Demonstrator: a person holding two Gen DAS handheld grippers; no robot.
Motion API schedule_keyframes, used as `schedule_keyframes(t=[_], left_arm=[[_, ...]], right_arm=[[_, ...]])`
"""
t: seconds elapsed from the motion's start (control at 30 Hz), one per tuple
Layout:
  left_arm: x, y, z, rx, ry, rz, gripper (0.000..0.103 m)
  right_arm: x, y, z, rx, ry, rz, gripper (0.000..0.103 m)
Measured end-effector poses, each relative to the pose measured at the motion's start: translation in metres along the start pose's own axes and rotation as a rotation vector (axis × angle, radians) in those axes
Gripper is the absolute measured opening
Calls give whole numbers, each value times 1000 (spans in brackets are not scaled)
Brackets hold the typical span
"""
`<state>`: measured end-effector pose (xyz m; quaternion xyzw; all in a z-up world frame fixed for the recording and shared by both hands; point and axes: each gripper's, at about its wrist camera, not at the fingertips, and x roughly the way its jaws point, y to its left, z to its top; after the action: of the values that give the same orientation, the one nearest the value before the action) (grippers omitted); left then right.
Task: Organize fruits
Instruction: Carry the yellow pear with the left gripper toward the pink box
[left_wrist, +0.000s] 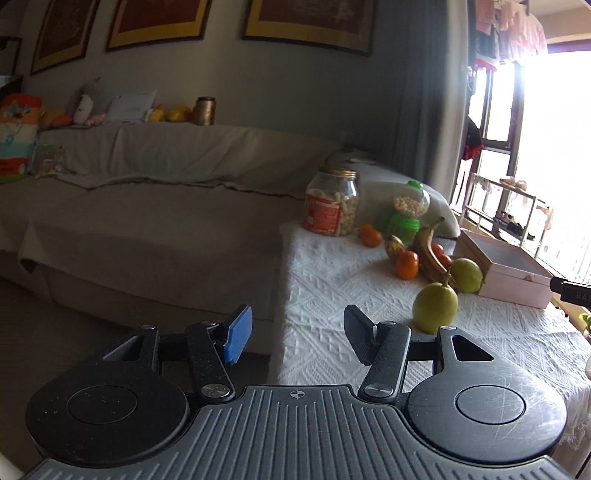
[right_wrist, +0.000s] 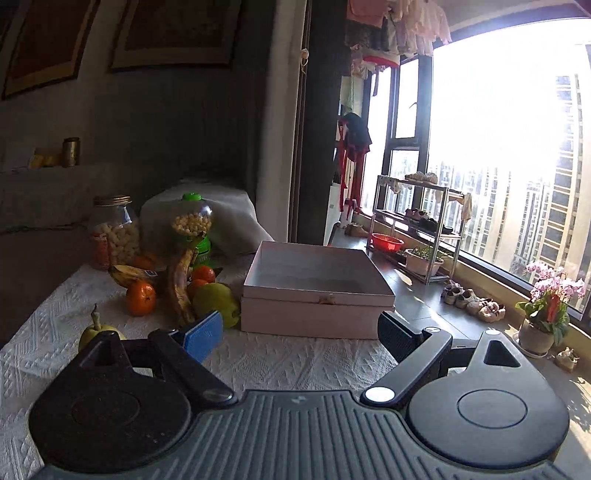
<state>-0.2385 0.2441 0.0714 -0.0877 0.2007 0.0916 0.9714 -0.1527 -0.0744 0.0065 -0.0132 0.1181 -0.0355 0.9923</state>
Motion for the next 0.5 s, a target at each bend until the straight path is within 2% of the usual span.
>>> schedule_keyframes(t=[0.13, 0.23, 0.3, 0.4, 0.47, 0.5], left_arm=[[-7, 14, -19, -16, 1, 6, 61], [-6, 26, -34, -83, 18, -7, 60], [-2, 31, -32, -131, 17, -40, 60], [1, 23, -18, -106, -10, -50, 60], [-1, 12, -11, -51, -24, -62, 60], [-2, 8, -9, -23, -30, -60, 60]], right_arm=[[-6, 16, -2, -42, 0, 50, 92], [-15, 20, 2, -109, -17, 85, 92], [-24, 16, 6, -132, -55, 76, 92], [-34, -1, 21, -16, -94, 18, 92], [-31, -1, 27, 91, -79, -21, 93], [-28, 3, 26, 122, -69, -14, 93]])
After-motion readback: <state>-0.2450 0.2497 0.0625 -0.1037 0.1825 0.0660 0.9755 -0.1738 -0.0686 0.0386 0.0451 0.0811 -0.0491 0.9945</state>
